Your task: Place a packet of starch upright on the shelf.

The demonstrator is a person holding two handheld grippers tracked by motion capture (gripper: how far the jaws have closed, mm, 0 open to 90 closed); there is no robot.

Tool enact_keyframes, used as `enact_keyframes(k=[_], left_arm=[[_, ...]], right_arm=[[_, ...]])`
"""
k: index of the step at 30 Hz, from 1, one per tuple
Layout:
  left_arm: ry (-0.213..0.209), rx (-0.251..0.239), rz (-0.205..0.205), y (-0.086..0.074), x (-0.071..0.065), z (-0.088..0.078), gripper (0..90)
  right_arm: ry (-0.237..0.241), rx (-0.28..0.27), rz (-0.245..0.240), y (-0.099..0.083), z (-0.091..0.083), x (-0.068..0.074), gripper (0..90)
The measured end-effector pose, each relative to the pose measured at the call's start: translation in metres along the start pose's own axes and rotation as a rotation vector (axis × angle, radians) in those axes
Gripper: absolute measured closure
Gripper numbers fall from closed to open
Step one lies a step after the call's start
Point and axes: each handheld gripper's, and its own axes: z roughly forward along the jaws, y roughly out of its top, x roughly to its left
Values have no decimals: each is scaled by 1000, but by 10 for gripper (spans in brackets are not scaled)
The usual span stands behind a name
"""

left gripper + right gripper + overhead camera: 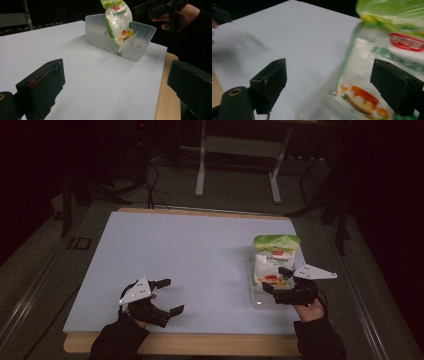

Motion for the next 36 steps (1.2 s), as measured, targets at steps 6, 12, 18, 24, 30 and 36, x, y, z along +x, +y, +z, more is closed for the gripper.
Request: enact_keyframes(k=[6, 12, 18, 24, 30, 36], left_arm=[[-2, 1, -2, -1, 0, 0, 19], [-2, 7, 2, -2, -1, 1, 19], [-7, 12, 0, -3, 0, 2, 19], [-7, 13, 1, -4, 0, 2, 19], [-6, 17, 0, -5, 0, 2, 19], [-6, 17, 3, -5, 1, 1, 19]], right_arm=[[33, -11, -27, -4, 2, 14, 137], [40, -15, -50, -8, 3, 22, 137], [49, -8, -76, -15, 3, 31, 137], [55, -8, -100, -19, 3, 36, 138], [63, -6, -123, -22, 2, 42, 135], [-2, -25, -191, -23, 0, 46, 136]])
